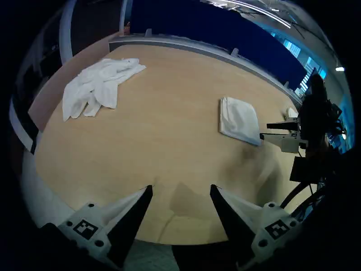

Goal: Fold towel

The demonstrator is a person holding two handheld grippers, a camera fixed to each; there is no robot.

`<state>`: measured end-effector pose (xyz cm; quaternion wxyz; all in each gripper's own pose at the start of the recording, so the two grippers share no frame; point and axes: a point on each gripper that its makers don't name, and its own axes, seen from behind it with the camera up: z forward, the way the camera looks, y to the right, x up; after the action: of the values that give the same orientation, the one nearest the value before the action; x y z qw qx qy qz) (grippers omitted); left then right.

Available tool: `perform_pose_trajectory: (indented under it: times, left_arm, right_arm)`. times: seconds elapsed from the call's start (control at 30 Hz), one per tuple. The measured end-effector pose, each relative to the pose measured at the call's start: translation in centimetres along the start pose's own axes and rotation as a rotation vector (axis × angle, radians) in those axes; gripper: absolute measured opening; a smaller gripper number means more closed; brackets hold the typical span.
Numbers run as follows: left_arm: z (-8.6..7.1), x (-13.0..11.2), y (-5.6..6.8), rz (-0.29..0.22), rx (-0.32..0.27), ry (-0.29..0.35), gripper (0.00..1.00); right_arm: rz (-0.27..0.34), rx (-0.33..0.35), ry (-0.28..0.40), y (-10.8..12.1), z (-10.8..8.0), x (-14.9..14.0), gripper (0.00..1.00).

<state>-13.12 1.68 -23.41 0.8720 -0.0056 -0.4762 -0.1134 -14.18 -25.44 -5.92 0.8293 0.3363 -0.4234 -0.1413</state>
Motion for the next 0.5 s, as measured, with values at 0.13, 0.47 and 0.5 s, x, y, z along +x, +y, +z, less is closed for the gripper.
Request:
perform_pose_trajectory:
  times: [0.13, 0.47, 0.5]
  left_arm:
    - [-0.1, 0.1, 0.0, 0.003, -0.001, 0.001, 0.95]
    - [-0.9, 0.2, -0.1, -0.003, 0.002, 0.005, 0.95]
    - [-0.9, 0.2, -0.1, -0.003, 0.002, 0.005, 0.95]
  right_arm:
    - [0.003, 0.002, -0.001, -0.1, 0.0, -0.3, 1.00]
    - [-0.004, 0.001, -0.016, -0.4, 0.6, -2.2, 1.00]
    - [-0.002, 0.001, -0.018, -0.4, 0.7, -2.5, 1.00]
